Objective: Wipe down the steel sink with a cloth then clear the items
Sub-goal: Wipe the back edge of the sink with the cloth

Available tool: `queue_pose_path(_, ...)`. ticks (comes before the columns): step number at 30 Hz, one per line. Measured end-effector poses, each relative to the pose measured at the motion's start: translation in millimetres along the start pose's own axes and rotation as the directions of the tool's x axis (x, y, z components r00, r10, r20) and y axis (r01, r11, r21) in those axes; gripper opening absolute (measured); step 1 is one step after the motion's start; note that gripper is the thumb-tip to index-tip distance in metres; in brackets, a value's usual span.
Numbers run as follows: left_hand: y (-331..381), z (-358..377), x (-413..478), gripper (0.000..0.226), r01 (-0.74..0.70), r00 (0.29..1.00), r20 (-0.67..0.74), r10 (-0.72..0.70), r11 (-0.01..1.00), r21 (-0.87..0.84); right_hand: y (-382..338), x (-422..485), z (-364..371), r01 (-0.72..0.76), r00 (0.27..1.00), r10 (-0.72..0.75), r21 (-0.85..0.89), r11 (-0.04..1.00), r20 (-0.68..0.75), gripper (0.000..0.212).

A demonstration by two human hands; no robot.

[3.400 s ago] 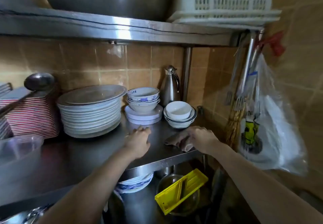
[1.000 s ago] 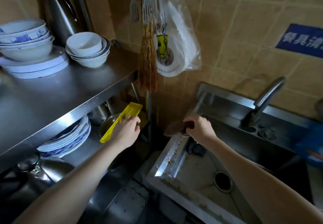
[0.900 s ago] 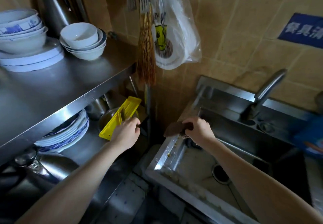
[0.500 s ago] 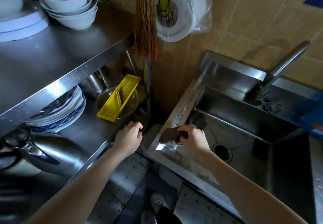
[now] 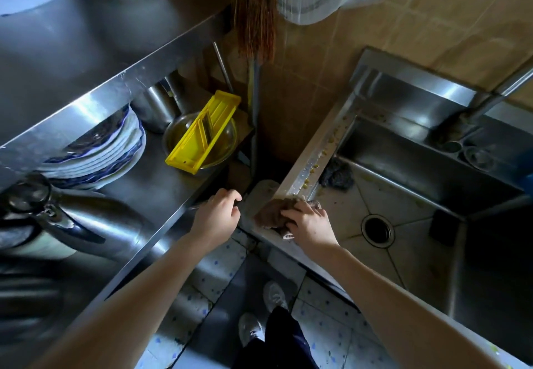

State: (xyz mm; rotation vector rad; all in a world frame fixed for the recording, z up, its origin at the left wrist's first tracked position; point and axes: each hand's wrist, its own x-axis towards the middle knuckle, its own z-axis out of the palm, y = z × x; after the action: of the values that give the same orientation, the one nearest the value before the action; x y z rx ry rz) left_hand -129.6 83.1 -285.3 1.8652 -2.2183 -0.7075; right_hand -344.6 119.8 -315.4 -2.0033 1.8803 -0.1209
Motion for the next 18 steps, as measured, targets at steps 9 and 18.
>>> queue_pose_path(9, 7, 8, 8, 0.027, -0.002, 1.000, -0.024, 0.001, 0.999, -0.039, 11, 13, -1, 0.035, 0.999, -0.033, 0.050, 0.998, -0.035, 0.036)
queue_pose_path(18, 18, 7, 28, 0.025, 0.044, 0.999, -0.012, -0.045, 0.994, -0.097, 39, 52, -21, 0.037, 0.997, -0.030, 0.083, 0.996, -0.075, 0.034)
